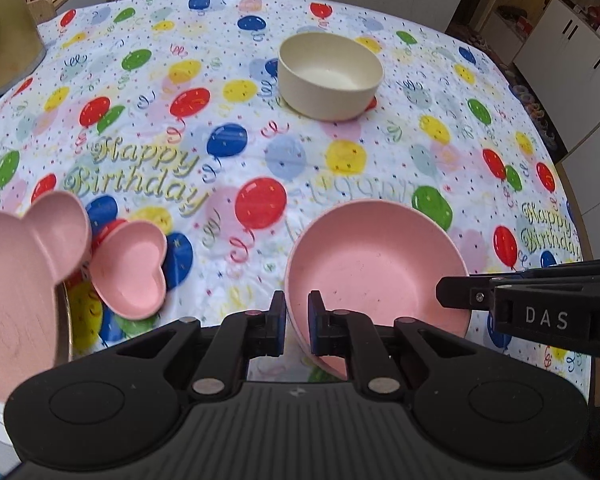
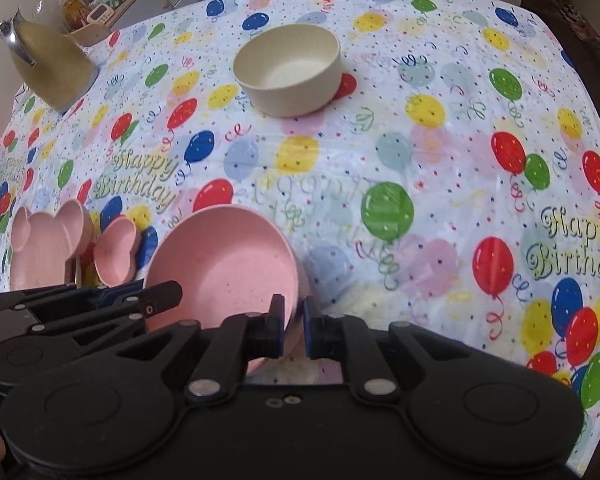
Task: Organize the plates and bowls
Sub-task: 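Carry the pink bowl over the plate stack with both grippers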
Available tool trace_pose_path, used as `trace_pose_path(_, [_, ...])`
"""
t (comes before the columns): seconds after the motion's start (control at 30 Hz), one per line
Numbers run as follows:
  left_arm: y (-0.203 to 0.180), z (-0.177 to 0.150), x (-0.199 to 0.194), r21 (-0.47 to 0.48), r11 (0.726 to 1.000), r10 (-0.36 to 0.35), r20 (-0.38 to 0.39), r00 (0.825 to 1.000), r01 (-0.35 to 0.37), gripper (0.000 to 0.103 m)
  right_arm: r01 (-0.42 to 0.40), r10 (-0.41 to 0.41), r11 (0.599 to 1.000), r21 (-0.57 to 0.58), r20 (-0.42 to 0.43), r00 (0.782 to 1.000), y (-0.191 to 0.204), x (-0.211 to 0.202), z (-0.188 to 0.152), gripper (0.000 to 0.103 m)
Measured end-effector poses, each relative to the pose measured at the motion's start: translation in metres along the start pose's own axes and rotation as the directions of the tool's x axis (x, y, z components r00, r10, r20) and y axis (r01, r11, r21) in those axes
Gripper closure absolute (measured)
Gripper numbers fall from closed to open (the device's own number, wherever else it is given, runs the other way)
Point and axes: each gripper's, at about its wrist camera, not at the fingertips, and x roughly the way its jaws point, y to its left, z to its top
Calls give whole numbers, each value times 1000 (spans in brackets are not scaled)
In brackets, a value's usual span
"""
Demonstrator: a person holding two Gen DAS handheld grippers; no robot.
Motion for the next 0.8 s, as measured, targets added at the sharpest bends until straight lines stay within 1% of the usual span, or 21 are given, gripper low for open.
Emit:
trace_pose_path(0.3, [-11,-26,1,-15,1000,14,-32,999,-15,92,-25,25,1000,-11,-47,999,-10,4,-25,95])
trace_pose_path(0.47, [-10,-37,4,-30,999,23,-51,998,-24,92,-38,36,999,-31,-64,997,-9,6,-32,94])
trace_pose_path(0.6, [-10,-41,3,-38,999,25,-48,999,-27,92,-43,41,998,-38,-62,997,-9,5,-34,94])
trace_pose_path(0.7, [-10,-41,3,-40,999,17,-53,998,-19,92,-47,44,998,-46,-59,997,-8,3,-34,89])
trace_pose_path(0.73, [-10,-42,2,-39,999,15,-51,999,-17,92,-44,41,998,-48,-52,998,-7,2,-33,85])
trace_pose_path(0.8, [-13,-42,0,-30,999,22,-44,999,-23,92,-48,46,998,-50,-49,998,-7,0,-32,84])
